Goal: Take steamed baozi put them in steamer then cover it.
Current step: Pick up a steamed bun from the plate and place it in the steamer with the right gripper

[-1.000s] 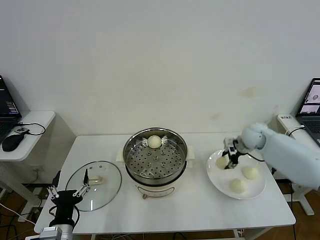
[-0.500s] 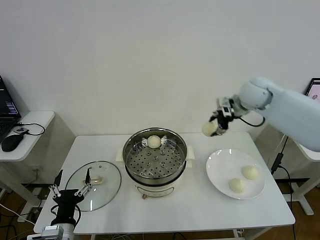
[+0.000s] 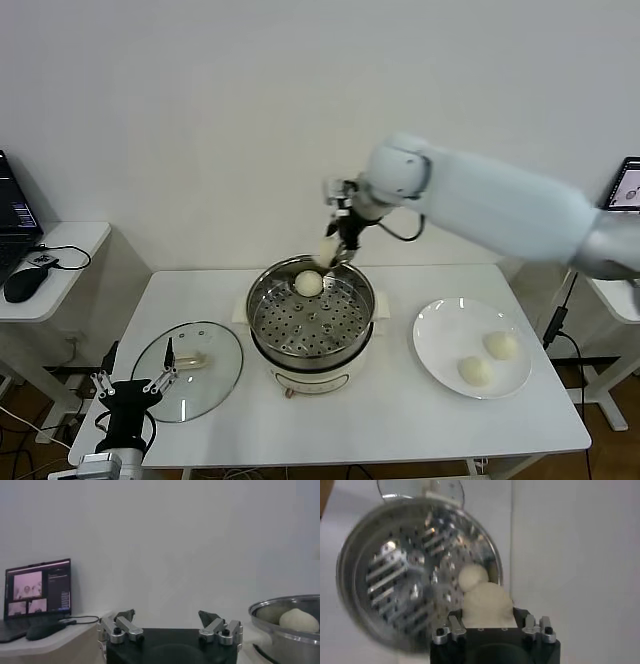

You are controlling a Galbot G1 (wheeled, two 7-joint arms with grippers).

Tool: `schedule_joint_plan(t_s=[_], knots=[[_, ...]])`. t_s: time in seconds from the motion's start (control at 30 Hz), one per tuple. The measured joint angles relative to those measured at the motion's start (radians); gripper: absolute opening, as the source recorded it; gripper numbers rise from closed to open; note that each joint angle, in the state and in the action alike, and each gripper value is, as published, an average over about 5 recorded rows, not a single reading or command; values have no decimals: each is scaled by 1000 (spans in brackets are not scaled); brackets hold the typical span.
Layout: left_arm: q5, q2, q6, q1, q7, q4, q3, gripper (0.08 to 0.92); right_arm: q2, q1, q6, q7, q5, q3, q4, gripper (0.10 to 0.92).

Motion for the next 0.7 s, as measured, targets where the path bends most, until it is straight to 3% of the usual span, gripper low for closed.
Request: schedule_joint_plan(t_s=[0.7], knots=[[-2,-6,-5,-3,-2,-7,-5,823,224,-134,-50,36,-26,-31,-171,645]])
